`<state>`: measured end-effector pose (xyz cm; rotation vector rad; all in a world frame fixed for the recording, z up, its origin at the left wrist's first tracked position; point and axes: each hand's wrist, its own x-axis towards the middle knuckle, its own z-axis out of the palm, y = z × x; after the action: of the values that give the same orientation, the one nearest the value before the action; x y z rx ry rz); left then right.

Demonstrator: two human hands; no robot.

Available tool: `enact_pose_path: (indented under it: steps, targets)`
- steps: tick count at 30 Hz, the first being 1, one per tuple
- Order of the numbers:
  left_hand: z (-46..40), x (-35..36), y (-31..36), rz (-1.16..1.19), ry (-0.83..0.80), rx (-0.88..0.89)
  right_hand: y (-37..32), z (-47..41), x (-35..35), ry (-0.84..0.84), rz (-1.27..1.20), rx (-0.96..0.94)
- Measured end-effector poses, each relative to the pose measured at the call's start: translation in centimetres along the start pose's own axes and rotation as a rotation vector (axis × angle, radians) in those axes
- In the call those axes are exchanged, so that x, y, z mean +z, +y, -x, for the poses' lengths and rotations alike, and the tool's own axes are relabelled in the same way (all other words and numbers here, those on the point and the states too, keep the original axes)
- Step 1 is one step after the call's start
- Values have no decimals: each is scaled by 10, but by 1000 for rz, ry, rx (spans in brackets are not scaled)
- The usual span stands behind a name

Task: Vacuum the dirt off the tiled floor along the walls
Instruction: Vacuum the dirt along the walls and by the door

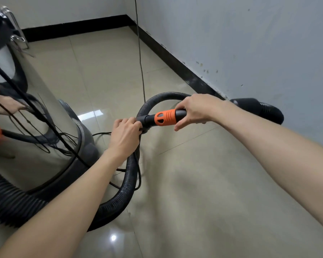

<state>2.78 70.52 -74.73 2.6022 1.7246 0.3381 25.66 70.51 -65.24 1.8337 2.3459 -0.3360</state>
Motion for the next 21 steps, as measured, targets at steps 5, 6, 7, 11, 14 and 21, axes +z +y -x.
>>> enact_pose_path:
  steps: [5, 6, 7, 11, 14, 21]
  targets:
    - [-8, -19, 1, 129, -87, 61, -15, -15, -26, -130, -6, -22]
    - [-8, -23, -1, 168, -101, 53, -17, -18, -32, -154, 1, -21]
    - [-10, -26, -3, 185, -116, 52, -20, -21, -37, -176, 18, -25]
    - [-24, -37, -10, 344, -161, -26, -29, -35, -54, -210, 94, -61]
    - [-35, -39, -12, 430, -247, 35, -31, -42, -62, -198, 56, -64]
    - [-50, -33, -14, 465, -311, 6, -23, -35, -56, 110, 257, -80]
